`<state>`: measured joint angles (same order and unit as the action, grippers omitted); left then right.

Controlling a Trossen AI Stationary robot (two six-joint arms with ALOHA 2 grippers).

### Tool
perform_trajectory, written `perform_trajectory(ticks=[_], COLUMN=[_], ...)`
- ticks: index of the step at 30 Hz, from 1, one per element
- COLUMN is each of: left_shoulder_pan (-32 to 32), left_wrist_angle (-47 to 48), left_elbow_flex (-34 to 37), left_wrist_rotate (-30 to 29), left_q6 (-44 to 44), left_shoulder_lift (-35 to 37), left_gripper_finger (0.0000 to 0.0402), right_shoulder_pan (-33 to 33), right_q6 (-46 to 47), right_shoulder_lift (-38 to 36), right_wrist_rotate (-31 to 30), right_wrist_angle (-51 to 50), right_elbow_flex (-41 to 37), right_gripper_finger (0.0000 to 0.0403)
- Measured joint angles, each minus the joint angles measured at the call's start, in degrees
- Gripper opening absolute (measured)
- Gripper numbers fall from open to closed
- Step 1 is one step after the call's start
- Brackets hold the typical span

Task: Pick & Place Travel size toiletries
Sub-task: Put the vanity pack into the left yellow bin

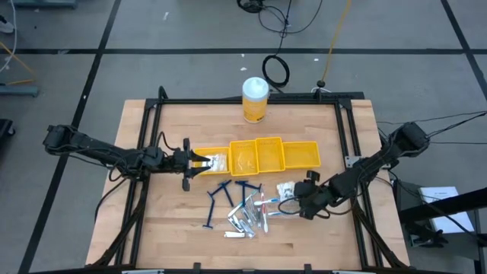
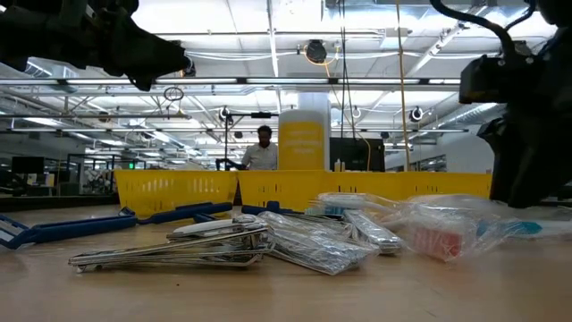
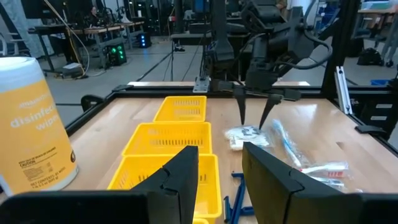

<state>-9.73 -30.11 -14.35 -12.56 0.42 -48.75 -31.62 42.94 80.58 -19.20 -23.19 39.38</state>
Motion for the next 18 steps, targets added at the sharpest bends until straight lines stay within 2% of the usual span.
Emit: perform_trajectory(ticks=[7,16,18], left_shoulder_pan=[0.06,0.06,0.06], left_wrist_angle=[-0.02,-0.02,-0.02], left_elbow_flex=[0.0,0.0,0.0], left_wrist_rotate=[-0.3,-0.55,-0.55], left_q6=[-0.95,-0.97,-0.97], left_shoulder_lift=[0.0,0.0,0.0], left_gripper_finger=[0.0124,0.0124,0.0124], right_shoulder_pan=[0.01,0.01,0.01], right_q6=[-0.2,-0.31,-0.52], right_shoulder_lift=[0.0,0.0,0.0], right_wrist_rotate=[0.0,0.02,0.04], right_wrist_angle=[0.59,0.63,0.63], right_elbow_flex=[0.01,0.0,0.0], right_gripper_finger=[0.0127,0.0015,0.0005])
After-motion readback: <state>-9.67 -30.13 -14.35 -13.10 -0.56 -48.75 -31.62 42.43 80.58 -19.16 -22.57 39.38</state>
